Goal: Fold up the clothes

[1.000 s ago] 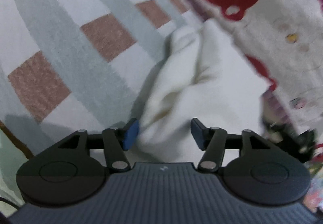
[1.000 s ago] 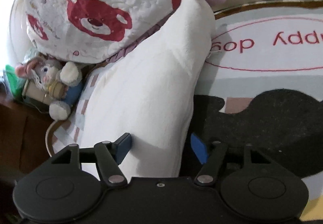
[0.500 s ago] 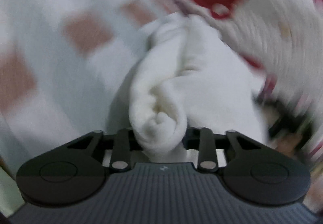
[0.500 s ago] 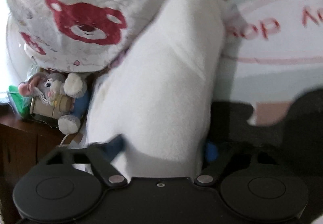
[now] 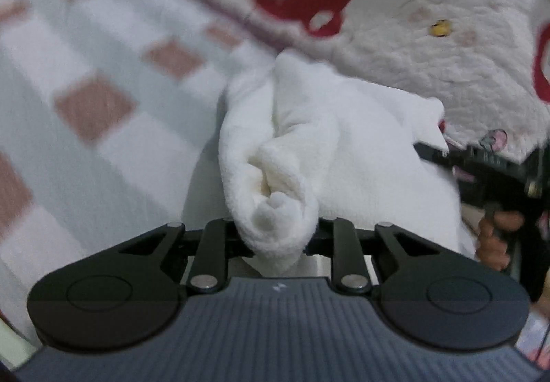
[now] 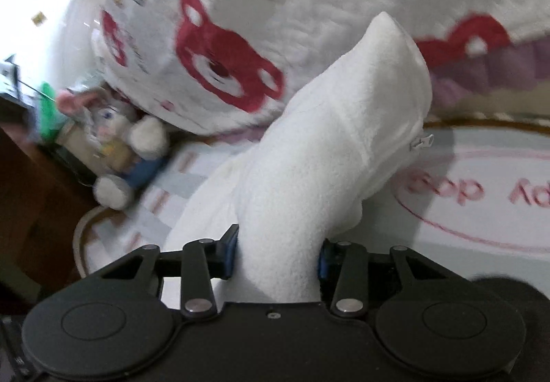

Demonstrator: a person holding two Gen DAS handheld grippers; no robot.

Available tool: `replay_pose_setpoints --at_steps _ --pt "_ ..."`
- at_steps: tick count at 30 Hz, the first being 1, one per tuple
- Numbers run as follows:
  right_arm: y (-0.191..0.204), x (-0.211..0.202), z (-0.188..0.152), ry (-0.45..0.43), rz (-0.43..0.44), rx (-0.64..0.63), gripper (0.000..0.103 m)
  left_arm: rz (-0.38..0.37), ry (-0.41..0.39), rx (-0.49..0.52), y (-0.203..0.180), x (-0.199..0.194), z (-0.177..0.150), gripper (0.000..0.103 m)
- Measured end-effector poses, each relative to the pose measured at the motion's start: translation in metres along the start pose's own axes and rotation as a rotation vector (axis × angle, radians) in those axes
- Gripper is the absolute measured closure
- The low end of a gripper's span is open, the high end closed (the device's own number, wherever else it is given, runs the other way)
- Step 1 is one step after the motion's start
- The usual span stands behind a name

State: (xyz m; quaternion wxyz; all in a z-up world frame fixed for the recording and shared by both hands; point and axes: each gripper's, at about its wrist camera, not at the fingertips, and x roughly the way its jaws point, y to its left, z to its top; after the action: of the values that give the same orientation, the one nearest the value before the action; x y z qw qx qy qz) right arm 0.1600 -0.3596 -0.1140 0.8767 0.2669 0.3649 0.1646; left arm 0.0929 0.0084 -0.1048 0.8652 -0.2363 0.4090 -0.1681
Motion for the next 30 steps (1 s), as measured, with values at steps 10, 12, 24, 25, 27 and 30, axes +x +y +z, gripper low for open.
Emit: replay_pose_setpoints --at_steps 10,12,24,25,27,30 --pt "-0.049 0.006 -0.027 -0.004 0.086 0.364 0.039 -0.115 0.091 -0.216 0.036 0.019 0.005 0.079" --pt "-0.051 0.017 -0.026 0.023 0.072 0.342 0.028 -0.113 0.083 -0.176 0.032 0.022 0.004 0.079" --pt "0.012 0.005 0.001 -0.061 0.091 0.111 0.053 -0.033 -0.047 0.101 -0.002 -0.002 0.019 0.083" --pt "0.023 -0.001 0.004 -0.074 0.092 0.087 0.053 -0.036 -0.073 0.110 -0.003 -0.009 0.023 0.083" --pt "0.042 -0.011 0.013 -0.099 0.106 0.055 0.053 -0.048 -0.124 0.113 -0.002 -0.022 0.033 0.083" --pt "0.068 -0.008 0.026 -0.119 0.141 0.004 0.053 -0.029 -0.183 0.103 0.005 -0.041 0.044 0.083"
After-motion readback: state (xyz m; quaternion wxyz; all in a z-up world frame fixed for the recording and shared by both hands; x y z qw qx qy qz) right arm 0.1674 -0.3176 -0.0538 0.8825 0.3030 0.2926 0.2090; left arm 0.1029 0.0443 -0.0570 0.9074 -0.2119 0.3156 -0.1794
